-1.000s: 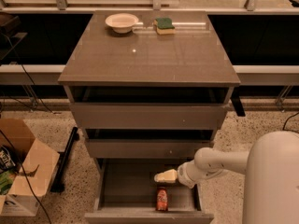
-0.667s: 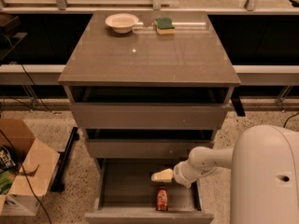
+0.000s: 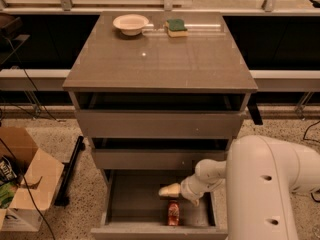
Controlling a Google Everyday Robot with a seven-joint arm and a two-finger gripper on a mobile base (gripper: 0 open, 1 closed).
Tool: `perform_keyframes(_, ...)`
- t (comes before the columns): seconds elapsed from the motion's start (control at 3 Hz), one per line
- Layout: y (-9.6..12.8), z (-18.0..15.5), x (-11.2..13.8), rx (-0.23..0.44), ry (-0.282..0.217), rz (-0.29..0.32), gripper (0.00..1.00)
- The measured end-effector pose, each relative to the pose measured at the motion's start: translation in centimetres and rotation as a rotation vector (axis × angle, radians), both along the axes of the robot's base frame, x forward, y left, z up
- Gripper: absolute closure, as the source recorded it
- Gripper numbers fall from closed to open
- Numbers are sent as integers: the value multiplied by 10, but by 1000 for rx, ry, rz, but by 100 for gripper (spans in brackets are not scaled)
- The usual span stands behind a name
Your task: Pick coke can from bottom drawer and place on counter
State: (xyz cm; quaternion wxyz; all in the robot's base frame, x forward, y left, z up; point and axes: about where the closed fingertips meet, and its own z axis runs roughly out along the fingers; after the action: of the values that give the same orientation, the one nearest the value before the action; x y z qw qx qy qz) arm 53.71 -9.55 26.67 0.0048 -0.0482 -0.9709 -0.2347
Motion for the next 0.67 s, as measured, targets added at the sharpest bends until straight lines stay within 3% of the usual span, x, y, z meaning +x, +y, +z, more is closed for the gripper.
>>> perform_keyframes(0.67,11,-42,-1,24,76,-33,0)
